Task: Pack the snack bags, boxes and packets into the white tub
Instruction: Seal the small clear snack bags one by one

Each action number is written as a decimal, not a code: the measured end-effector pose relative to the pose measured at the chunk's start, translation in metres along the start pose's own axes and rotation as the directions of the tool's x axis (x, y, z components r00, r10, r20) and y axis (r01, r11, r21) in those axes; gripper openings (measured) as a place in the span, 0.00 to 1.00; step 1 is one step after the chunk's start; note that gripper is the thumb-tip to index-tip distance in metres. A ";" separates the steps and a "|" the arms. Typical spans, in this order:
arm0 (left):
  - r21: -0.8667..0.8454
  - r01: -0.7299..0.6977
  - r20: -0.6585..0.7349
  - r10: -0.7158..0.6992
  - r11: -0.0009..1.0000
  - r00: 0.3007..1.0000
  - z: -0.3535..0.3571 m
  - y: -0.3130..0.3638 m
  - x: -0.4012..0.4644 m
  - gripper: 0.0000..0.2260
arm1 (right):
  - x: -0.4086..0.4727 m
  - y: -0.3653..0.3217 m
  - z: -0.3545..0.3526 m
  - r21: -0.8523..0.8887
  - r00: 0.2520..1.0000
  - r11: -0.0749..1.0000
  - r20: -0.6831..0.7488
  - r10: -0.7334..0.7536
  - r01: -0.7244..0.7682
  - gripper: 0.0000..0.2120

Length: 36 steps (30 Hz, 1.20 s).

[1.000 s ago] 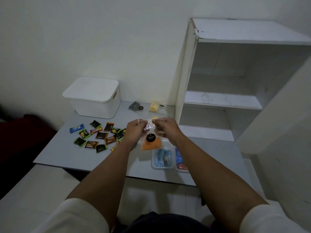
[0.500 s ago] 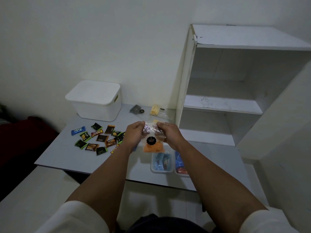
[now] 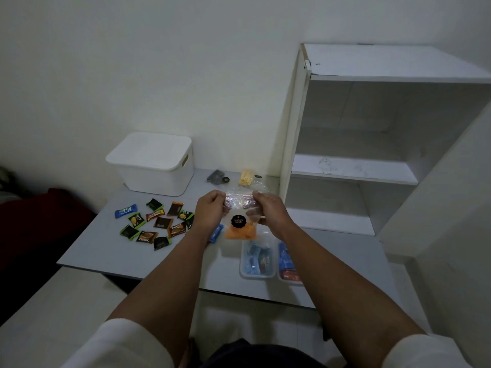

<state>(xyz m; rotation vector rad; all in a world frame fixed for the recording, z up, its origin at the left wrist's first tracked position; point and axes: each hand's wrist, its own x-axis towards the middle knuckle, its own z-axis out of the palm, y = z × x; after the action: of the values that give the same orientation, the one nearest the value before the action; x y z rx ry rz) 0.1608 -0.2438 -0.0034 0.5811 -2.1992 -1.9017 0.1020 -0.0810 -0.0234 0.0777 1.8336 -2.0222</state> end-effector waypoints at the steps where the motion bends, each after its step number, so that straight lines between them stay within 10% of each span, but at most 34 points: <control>1: 0.010 -0.009 -0.011 0.009 1.000 1.000 -0.001 -0.001 0.001 0.13 | 0.000 0.001 0.000 -0.004 1.000 1.000 0.024 -0.011 0.011 0.11; 22: -0.123 0.129 0.078 -0.120 0.984 0.990 -0.022 -0.034 0.086 0.08 | 0.066 0.029 0.028 -0.282 0.980 0.955 0.143 0.140 -0.095 0.08; 36: 0.194 0.260 0.096 -0.283 0.946 0.954 -0.042 -0.086 0.252 0.08 | 0.232 0.019 0.081 -0.215 0.982 0.959 -0.019 0.187 -0.187 0.10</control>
<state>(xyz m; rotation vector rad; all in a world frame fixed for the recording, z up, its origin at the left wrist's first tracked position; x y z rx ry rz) -0.0366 -0.3920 -0.1105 0.8613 -2.5013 -1.9219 -0.0859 -0.2207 -0.1016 0.1794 1.9539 -1.6854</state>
